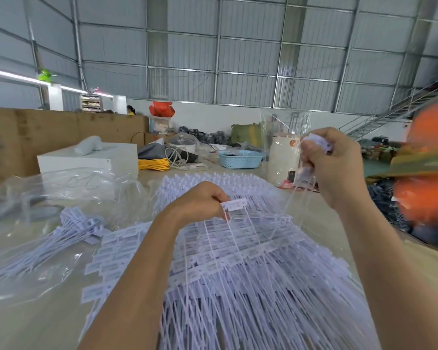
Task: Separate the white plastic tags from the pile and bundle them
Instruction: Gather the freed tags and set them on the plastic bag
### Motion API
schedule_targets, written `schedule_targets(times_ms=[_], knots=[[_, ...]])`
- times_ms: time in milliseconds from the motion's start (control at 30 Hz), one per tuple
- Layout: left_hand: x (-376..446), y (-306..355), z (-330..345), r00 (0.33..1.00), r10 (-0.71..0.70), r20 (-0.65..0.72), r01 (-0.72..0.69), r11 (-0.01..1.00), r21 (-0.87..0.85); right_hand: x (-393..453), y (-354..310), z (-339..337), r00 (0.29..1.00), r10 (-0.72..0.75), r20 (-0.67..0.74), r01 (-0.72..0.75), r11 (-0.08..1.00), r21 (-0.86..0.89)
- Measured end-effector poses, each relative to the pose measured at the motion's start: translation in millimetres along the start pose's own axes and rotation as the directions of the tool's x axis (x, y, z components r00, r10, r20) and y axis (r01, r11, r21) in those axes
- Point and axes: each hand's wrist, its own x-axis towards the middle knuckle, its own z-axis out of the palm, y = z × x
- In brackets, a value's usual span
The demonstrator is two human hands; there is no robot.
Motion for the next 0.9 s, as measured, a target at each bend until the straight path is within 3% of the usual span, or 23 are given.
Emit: schedule_targets(times_ms=[167,267,300,367,433,533,667,833,900], knots=[[3.8,-7.0,6.2,0.999,-0.028,0.031,0.025,0.994,0.108,4.6,-22.0,-17.9,0.977,-0.166,-0.136,0.184,0.975,0.128],[6.5,-7.3,10.4,1.000,-0.021,0.005,0.020,0.977,0.214,2.7,-28.8,-18.9,0.992,-0.106,-0.073,0.126,0.918,0.375],[5.2,-0.1,12.8,0.998,0.036,-0.047,-0.028,0.988,0.150,1.9,-26.6,-13.7,0.998,-0.056,-0.037,0.066,0.912,0.406],[-0.8,23.7,20.8,0.988,0.128,-0.082,-0.139,0.980,-0.139,-2.2,-18.0,1.6,0.999,0.033,0.022,-0.039,0.924,0.381],[-6.3,45.6,29.7,0.982,0.167,0.091,-0.116,0.904,-0.412,-8.4,-5.8,18.7,0.991,0.126,0.050,-0.136,0.939,0.315],[-12.7,55.0,41.9,0.925,0.206,0.319,-0.029,0.877,-0.480,-13.9,12.5,34.1,0.963,0.260,0.075,-0.270,0.925,0.267],[-10.7,52.3,51.2,0.972,0.128,0.196,-0.017,0.875,-0.484,-15.0,21.2,41.1,0.947,0.305,0.100,-0.321,0.899,0.297],[-11.5,60.5,46.4,0.994,0.110,-0.017,-0.105,0.871,-0.481,-20.5,17.3,43.3,0.940,0.154,0.303,-0.191,0.977,0.097],[-12.1,62.4,41.4,0.990,0.116,-0.074,-0.137,0.895,-0.426,-22.1,11.1,43.4,0.925,0.108,0.364,-0.157,0.982,0.109]])
